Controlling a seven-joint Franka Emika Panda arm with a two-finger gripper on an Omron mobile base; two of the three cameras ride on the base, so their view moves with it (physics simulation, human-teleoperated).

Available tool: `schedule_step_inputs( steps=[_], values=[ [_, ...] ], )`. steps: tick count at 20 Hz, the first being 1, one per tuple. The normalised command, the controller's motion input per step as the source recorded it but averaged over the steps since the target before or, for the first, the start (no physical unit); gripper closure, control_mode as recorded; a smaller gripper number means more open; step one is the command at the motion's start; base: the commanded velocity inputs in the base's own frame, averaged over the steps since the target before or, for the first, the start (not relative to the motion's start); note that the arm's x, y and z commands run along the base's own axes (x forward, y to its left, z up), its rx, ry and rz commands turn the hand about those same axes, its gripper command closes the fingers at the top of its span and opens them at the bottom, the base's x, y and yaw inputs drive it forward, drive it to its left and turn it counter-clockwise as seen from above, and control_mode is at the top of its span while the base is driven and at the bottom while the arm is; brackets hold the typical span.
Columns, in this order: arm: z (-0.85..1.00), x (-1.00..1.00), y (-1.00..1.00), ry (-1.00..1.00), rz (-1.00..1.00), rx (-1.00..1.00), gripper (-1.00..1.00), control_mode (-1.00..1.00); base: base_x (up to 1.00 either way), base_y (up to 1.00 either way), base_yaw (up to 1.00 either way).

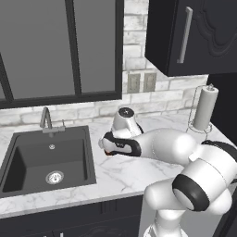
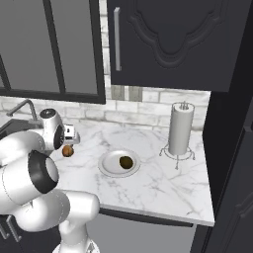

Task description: Pick the avocado and bread from the counter and place them on the plate. Then pick the jam from the cabinet and place it next to the plate. Lastly close the cabinet door.

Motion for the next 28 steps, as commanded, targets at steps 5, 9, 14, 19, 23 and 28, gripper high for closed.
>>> schedule_step_inputs(
  steps=[5, 9, 14, 19, 23, 28],
  values=[
    [-0.08, 0.0, 0.0, 0.0, -0.01, 0.0, -1.0, -1.0, 0.0, 0.0, 0.0],
    [-0.1, 0.0, 0.05, 0.0, -0.02, 0.0, -1.0, -1.0, 0.0, 0.0, 0.0],
    [-0.12, 0.01, 0.1, 0.0, -0.02, 0.0, -1.0, -1.0, 0.0, 0.0, 0.0],
    [-0.13, 0.06, 0.09, 0.0, 0.0, 0.0, -1.0, -1.0, 0.0, 0.0, 0.0],
    [-0.1, 0.06, 0.01, 0.0, 0.0, 0.0, -1.0, -1.0, 0.0, 0.0, 0.0],
    [-0.02, 0.02, 0.0, 0.0, 0.0, 0.0, -1.0, -1.0, 0.0, 0.0, 0.0]
  ],
)
